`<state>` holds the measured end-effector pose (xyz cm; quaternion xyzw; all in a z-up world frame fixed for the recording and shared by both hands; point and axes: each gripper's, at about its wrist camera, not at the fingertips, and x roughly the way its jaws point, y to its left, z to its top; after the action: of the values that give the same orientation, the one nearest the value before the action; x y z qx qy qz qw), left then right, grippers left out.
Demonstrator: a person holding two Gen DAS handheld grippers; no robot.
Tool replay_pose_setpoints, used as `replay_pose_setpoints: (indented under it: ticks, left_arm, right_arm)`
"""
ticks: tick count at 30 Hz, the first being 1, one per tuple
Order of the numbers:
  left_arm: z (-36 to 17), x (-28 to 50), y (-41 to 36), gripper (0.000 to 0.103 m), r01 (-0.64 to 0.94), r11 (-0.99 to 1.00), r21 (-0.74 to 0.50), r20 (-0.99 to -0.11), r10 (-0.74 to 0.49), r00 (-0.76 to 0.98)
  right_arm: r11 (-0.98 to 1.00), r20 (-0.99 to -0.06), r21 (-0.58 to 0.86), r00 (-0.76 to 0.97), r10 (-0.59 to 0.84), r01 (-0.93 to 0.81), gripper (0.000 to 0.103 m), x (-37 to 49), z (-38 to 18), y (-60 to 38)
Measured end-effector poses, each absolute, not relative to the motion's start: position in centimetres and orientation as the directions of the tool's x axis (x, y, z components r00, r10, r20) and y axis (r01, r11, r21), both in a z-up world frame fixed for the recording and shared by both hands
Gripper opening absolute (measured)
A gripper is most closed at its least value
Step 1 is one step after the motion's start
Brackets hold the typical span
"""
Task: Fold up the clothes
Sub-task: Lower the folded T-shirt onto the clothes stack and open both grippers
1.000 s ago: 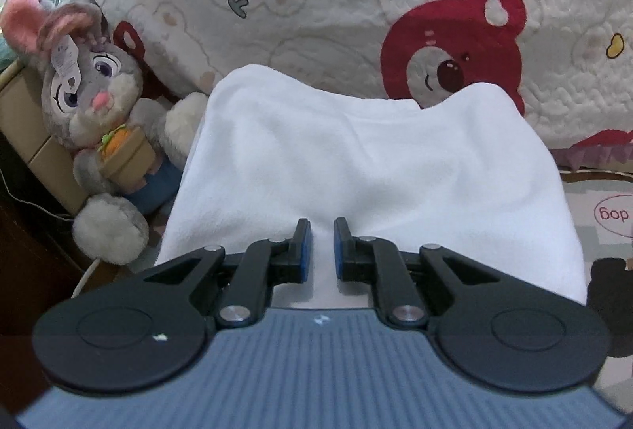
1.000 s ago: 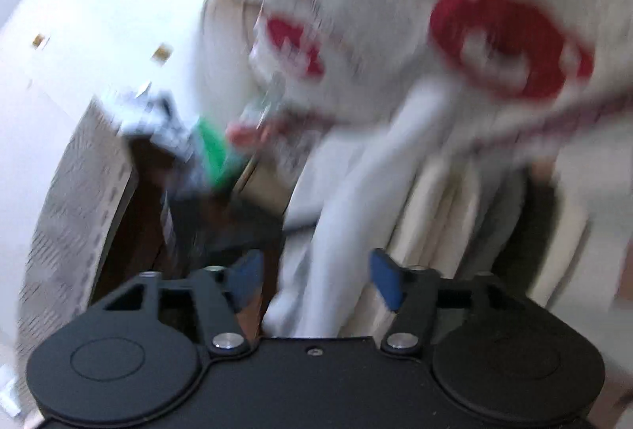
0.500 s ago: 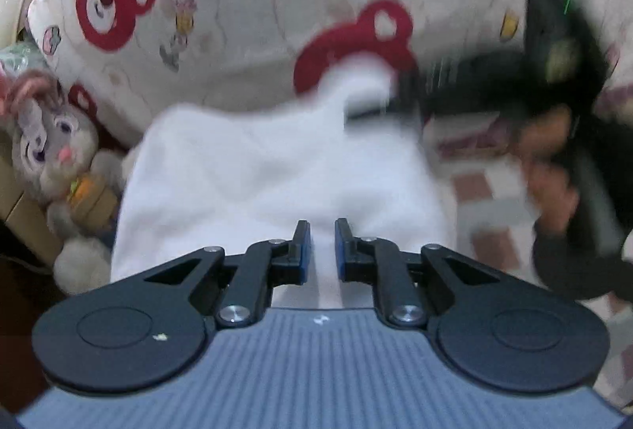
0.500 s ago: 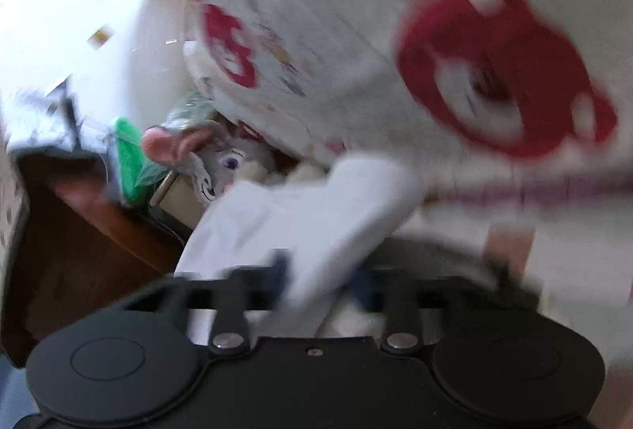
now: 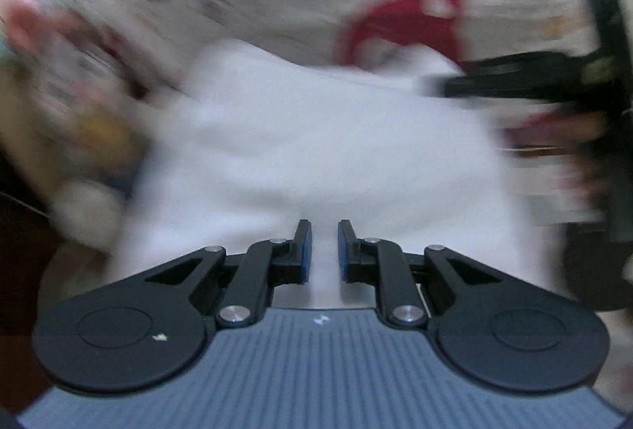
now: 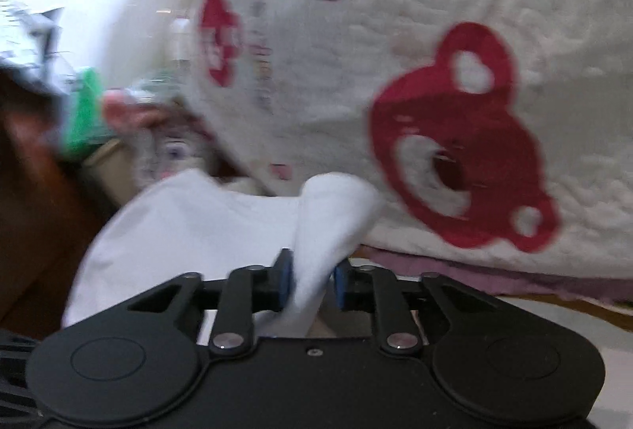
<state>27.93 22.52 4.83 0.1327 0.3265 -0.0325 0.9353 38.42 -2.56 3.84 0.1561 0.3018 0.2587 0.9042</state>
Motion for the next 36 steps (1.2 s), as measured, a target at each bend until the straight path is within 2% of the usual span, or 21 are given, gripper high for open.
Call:
replay_pose_setpoints:
  ticks: [2, 3, 5, 7, 9, 10, 12, 13, 15, 17, 18, 19, 21, 24, 26, 27, 28, 29, 30, 33, 36]
  left_arm:
    - [4.6, 27.1, 25.4, 0.016, 0.080, 0.963, 0.257, -0.566, 0.083, 0.820]
    - [4.4, 26.7, 26.6, 0.016, 0.064, 0.974, 0.219, -0.583, 0.078, 0.809]
    - [4.1, 26.1, 28.9, 0.017, 0.035, 0.988, 0.149, -0.613, 0.065, 0.787]
    - [3.8, 25.4, 29.0, 0.017, 0.033, 0.990, 0.139, -0.610, 0.060, 0.790]
    - [3.5, 24.7, 28.8, 0.017, 0.026, 0.991, 0.134, -0.598, 0.060, 0.799]
    - [3.5, 24.4, 28.6, 0.017, 0.028, 0.992, 0.120, -0.589, 0.049, 0.806]
    - [4.2, 23.7, 27.8, 0.019, 0.070, 0.997, 0.011, -0.548, -0.053, 0.835]
    - [4.6, 23.3, 27.2, 0.020, 0.101, 0.994, -0.029, -0.538, -0.100, 0.837]
    - [4.5, 23.6, 25.1, 0.023, 0.163, 0.985, -0.058, -0.579, -0.166, 0.799]
    - [3.5, 24.3, 23.2, 0.023, 0.160, 0.986, -0.040, -0.650, -0.147, 0.745]
    - [3.3, 24.4, 23.0, 0.023, 0.149, 0.988, -0.034, -0.653, -0.134, 0.745]
    - [3.2, 24.5, 23.1, 0.023, 0.142, 0.989, -0.047, -0.654, -0.138, 0.744]
    - [3.3, 24.7, 23.8, 0.023, 0.119, 0.988, -0.100, -0.663, -0.155, 0.732]
    - [3.4, 24.8, 25.0, 0.023, 0.091, 0.982, -0.166, -0.675, -0.181, 0.715]
    - [3.6, 24.8, 25.6, 0.023, 0.078, 0.983, -0.165, -0.665, -0.170, 0.728]
    - [3.7, 24.7, 26.0, 0.024, 0.066, 0.984, -0.163, -0.654, -0.158, 0.740]
    - [3.8, 24.4, 26.7, 0.024, 0.038, 0.985, -0.166, -0.640, -0.137, 0.756]
    - [3.8, 24.0, 27.6, 0.024, -0.019, 0.987, -0.157, -0.633, -0.085, 0.770]
    - [3.6, 23.7, 28.7, 0.024, -0.086, 0.985, -0.151, -0.630, -0.029, 0.776]
    - [2.4, 22.7, 31.8, 0.025, -0.154, 0.963, -0.220, -0.636, -0.022, 0.771]
    - [1.6, 21.4, 32.3, 0.025, -0.157, 0.966, -0.203, -0.655, -0.015, 0.756]
  right_arm:
    - [0.862, -0.512, 0.445, 0.722, 0.466, -0.240, 0.036, 38.4, 4.3, -3.3]
    - [0.870, -0.514, 0.440, 0.732, 0.447, -0.222, 0.036, 38.2, 4.7, -3.5]
    - [0.870, -0.452, 0.387, 0.760, 0.467, -0.304, 0.036, 37.0, 6.4, -3.5]
    - [0.853, -0.346, 0.299, 0.785, 0.514, -0.427, 0.037, 35.1, 8.4, -2.8]
    - [0.776, -0.281, 0.264, 0.724, 0.630, -0.573, 0.037, 33.9, 10.0, -1.4]
    - [0.721, -0.287, 0.252, 0.661, 0.693, -0.646, 0.037, 33.6, 10.5, -0.2]
    - [0.618, -0.341, 0.169, 0.543, 0.768, -0.768, 0.037, 32.8, 11.0, 3.2]
    - [0.578, -0.392, 0.132, 0.493, 0.777, -0.805, 0.037, 32.6, 10.8, 5.0]
    - [0.538, -0.498, 0.070, 0.438, 0.748, -0.840, 0.039, 32.8, 9.9, 8.2]
    - [0.546, -0.576, 0.046, 0.424, 0.699, -0.836, 0.040, 34.2, 8.7, 10.3]
    - [0.558, -0.597, 0.058, 0.419, 0.684, -0.828, 0.040, 35.1, 8.2, 10.8]
    - [0.571, -0.595, 0.107, 0.407, 0.693, -0.814, 0.038, 36.2, 8.2, 10.7]
    - [0.630, -0.578, 0.211, 0.424, 0.697, -0.748, 0.026, 38.6, 8.2, 10.3]
    - [0.700, -0.597, 0.324, 0.436, 0.674, -0.637, 0.025, 41.7, 7.7, 9.9]
    - [0.705, -0.616, 0.302, 0.434, 0.658, -0.641, 0.023, 42.1, 7.5, 10.5]
    - [0.732, -0.618, 0.235, 0.483, 0.620, -0.639, 0.023, 41.7, 7.5, 10.7]
    - [0.766, -0.620, 0.164, 0.539, 0.570, -0.621, 0.026, 41.4, 7.6, 10.8]
    - [0.817, -0.622, 0.104, 0.604, 0.498, -0.568, 0.043, 41.2, 7.5, 10.5]
    - [0.843, -0.606, 0.097, 0.640, 0.471, -0.529, 0.049, 41.0, 7.4, 9.7]
    - [0.830, -0.502, 0.175, 0.677, 0.538, -0.530, 0.048, 39.3, 7.5, 6.0]
    - [0.786, -0.407, 0.257, 0.675, 0.616, -0.562, 0.049, 37.1, 7.3, 2.4]
